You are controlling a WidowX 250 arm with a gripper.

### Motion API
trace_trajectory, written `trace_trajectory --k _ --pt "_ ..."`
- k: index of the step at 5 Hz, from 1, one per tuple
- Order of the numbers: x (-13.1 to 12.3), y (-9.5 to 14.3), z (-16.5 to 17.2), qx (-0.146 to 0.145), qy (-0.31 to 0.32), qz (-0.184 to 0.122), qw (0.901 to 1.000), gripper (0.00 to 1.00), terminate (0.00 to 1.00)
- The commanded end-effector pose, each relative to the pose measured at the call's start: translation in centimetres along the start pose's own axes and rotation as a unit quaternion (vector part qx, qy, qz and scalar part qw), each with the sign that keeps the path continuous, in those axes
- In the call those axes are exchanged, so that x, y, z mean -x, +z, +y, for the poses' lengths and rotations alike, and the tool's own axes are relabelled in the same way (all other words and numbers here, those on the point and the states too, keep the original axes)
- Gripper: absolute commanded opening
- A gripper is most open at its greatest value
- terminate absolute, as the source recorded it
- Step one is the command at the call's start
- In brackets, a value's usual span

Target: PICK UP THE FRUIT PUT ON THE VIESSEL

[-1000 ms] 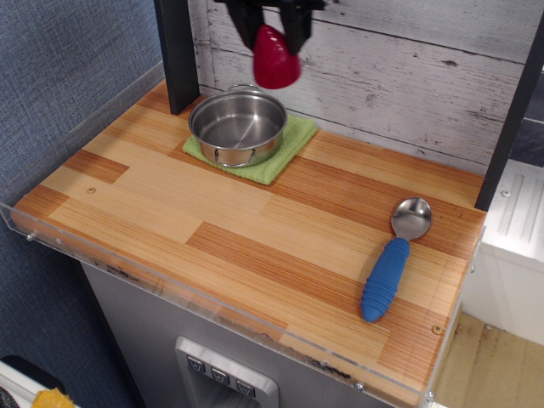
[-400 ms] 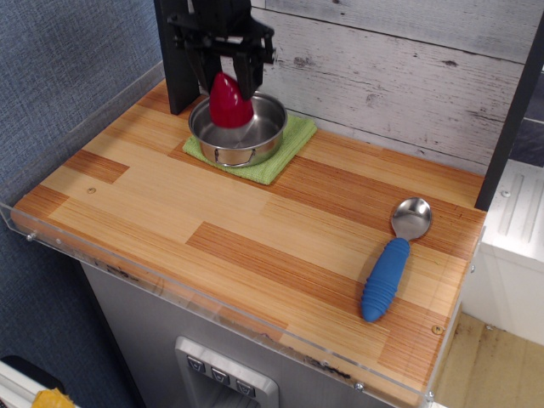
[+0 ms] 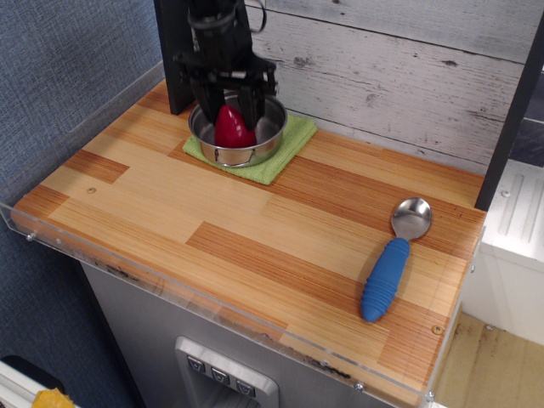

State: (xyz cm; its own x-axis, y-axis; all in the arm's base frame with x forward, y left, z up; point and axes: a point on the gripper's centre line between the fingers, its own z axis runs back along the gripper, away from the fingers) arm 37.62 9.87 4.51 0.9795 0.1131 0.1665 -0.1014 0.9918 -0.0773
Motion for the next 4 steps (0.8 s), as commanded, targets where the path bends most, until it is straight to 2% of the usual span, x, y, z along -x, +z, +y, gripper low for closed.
trace_trajectory --k 1,2,3,4 --pt "-0.4 3.5 0.0 0.001 0.025 -0.044 0.9987 1.0 0.0" --pt "0.2 7.5 -0.7 -0.004 0.021 -0.075 0.9969 1.0 0.0" --pt "1.3 10.4 -1.7 -0.014 -0.009 -0.029 0.9994 1.0 0.0" --pt "1.3 10.4 -1.7 -0.014 -0.009 -0.029 0.9994 1.0 0.0"
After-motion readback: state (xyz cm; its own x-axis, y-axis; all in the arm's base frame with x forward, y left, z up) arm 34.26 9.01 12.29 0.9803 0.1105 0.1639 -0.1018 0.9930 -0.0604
